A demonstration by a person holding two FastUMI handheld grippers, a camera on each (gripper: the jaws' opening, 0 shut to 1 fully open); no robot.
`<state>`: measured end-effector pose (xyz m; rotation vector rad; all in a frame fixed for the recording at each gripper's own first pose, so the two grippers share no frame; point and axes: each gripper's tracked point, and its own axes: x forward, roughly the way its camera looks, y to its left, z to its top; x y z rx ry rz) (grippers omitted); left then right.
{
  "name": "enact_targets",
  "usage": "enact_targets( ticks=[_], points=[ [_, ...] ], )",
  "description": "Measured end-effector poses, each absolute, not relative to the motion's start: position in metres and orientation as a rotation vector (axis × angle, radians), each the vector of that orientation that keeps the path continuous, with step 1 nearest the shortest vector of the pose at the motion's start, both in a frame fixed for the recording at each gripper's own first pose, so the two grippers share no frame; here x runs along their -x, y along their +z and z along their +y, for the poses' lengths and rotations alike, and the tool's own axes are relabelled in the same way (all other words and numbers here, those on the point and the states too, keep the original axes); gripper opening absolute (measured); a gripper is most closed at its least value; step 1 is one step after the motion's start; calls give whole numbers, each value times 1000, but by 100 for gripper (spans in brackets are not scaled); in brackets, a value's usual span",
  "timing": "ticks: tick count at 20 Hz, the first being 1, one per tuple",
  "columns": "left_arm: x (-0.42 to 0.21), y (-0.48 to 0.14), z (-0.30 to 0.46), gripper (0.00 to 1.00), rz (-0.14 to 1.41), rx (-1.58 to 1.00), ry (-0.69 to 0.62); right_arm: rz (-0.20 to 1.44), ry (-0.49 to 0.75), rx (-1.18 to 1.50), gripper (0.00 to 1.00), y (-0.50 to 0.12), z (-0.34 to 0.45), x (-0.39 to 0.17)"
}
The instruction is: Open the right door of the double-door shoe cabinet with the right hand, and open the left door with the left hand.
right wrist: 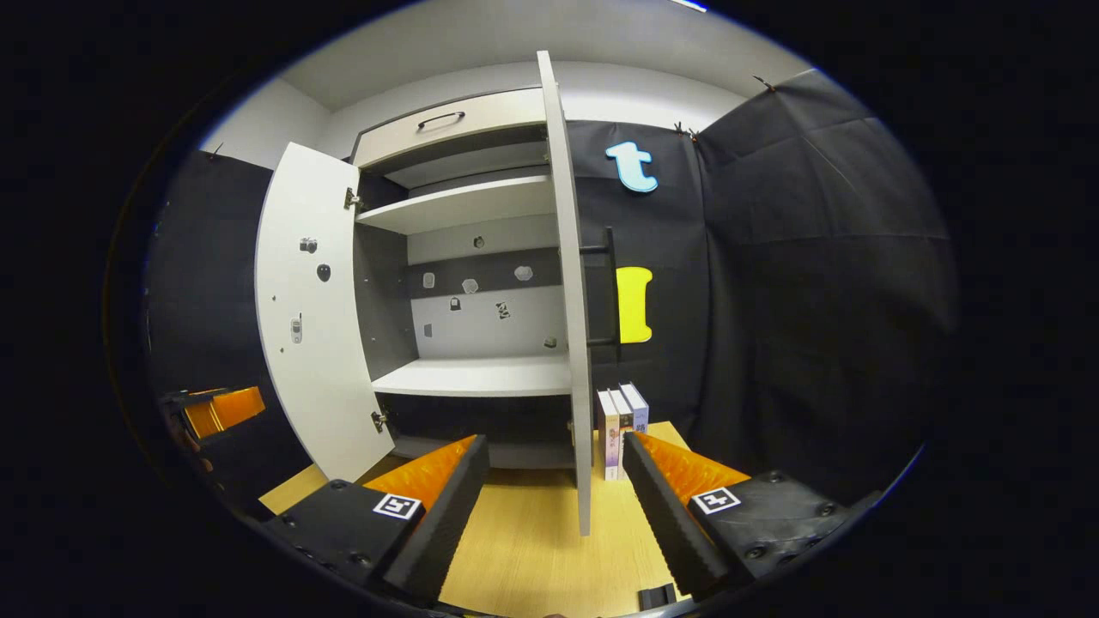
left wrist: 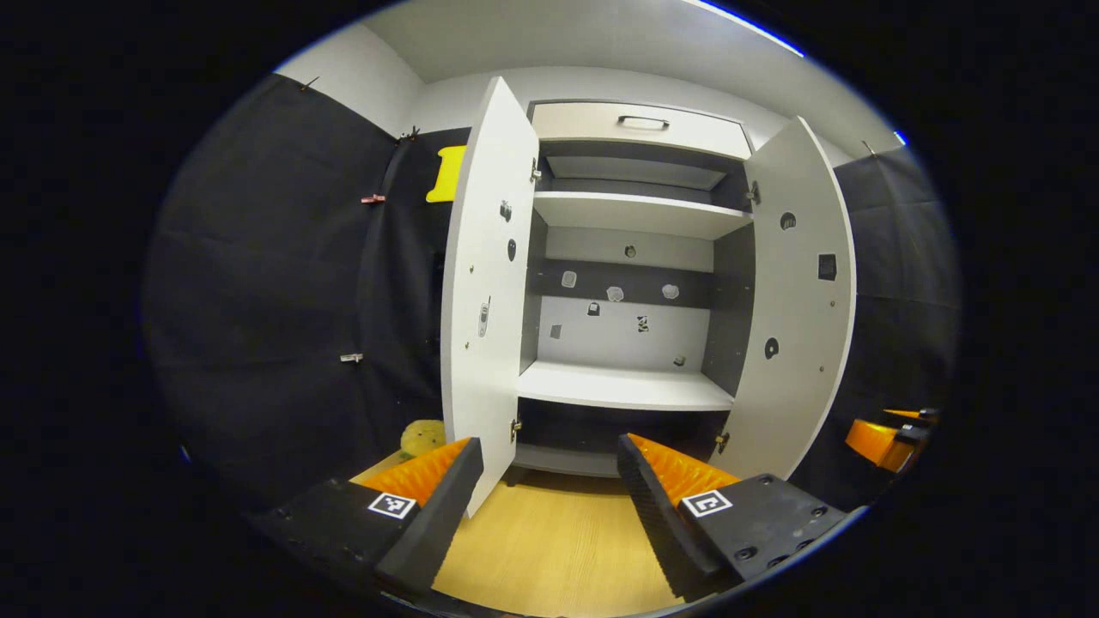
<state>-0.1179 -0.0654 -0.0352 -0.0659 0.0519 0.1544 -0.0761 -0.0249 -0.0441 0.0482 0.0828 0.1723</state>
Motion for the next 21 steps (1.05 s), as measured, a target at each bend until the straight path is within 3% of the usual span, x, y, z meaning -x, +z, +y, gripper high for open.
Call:
enact_targets(
  ticks=[12, 21],
  points=[
    [120, -10, -36, 95, -78, -31, 132, 11, 171, -34, 98, -28, 7, 91],
    [116, -17, -25, 95, -55, -11, 99, -3, 149, -22, 98, -22, 20, 81]
  ],
)
